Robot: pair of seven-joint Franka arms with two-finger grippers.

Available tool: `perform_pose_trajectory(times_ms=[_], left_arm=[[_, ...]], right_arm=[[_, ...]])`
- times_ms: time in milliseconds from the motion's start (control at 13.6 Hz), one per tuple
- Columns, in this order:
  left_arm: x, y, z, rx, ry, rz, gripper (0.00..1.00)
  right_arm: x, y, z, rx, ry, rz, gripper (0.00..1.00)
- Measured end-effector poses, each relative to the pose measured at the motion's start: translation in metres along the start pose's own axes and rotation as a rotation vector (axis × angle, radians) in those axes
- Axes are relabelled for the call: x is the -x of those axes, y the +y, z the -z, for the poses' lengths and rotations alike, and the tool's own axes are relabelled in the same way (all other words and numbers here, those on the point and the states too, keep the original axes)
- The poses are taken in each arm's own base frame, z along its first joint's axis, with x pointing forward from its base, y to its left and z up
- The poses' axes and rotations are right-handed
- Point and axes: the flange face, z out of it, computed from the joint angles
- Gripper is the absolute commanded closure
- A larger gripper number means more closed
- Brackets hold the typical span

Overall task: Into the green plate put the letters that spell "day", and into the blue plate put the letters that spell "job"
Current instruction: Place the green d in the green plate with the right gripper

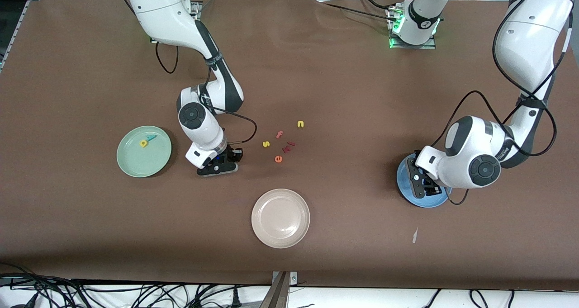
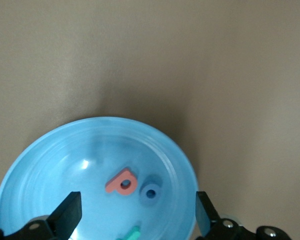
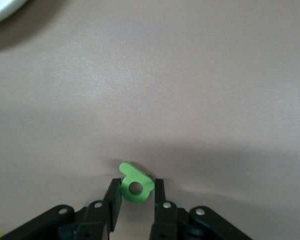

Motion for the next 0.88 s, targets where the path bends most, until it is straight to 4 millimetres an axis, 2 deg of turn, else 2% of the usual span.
perform_pose_trajectory(times_ms=[221, 368, 442, 663, 884], left_arm=[[-0.007, 0.013, 0.029, 0.04, -0.014, 0.107, 0.0], [-0.017, 0.023, 0.052, 0.061, -0.031, 0.197, 0.0], [-0.023, 0.028, 0.064, 0.071, -0.038, 0.253, 0.0], [-0.035, 0.045, 0.104, 0.072, -0.055, 0.439, 0.0], [-0.037, 0.062, 0.143, 0.06, -0.034, 0.653, 0.0]], right_arm=[[-0.009, 0.025, 0.048, 0.027, -0.043, 0.034, 0.95], [-0.013, 0.06, 0.075, 0.052, -0.061, 0.059, 0.95], [-0.01, 0.083, 0.082, 0.063, -0.068, 0.074, 0.95], [0.013, 0.167, 0.1, 0.079, -0.1, 0.132, 0.95], [0.06, 0.236, 0.119, 0.052, -0.134, 0.161, 0.93]])
